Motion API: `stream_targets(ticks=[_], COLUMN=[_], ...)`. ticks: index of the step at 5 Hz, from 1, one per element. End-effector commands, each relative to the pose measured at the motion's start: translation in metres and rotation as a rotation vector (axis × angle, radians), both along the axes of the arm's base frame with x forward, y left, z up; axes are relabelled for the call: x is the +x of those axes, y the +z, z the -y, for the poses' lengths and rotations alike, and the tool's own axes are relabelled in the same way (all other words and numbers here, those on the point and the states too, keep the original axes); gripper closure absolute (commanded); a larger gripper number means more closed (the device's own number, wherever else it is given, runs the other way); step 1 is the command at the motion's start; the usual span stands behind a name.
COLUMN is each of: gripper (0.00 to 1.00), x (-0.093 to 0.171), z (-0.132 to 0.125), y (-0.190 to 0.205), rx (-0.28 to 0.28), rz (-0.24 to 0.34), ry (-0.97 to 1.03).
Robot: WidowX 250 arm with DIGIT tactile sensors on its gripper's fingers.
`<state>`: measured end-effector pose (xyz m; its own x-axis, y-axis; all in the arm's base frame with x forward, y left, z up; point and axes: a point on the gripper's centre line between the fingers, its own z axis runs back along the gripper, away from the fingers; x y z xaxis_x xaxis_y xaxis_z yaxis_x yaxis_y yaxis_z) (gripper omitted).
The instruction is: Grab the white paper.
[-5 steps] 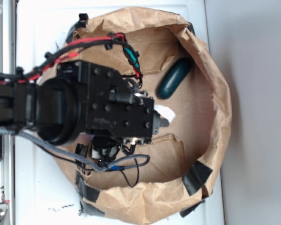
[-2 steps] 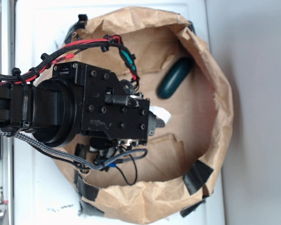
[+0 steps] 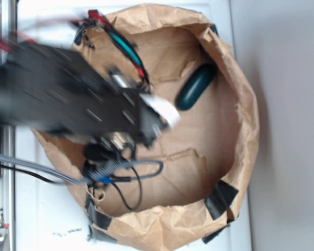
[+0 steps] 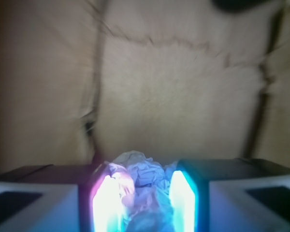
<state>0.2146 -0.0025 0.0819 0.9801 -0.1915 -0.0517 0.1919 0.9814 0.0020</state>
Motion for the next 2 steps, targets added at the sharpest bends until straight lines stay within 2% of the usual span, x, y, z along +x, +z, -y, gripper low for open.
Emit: stream_targets(ticks=[1, 2], gripper=[1.00, 1.00], x=[0.018, 0.003], z=[-0.015, -0.003], y=[0.099, 0.098], rx=[-0.056, -0.042], rz=[0.243, 0.249], ry=[0.043, 0.040])
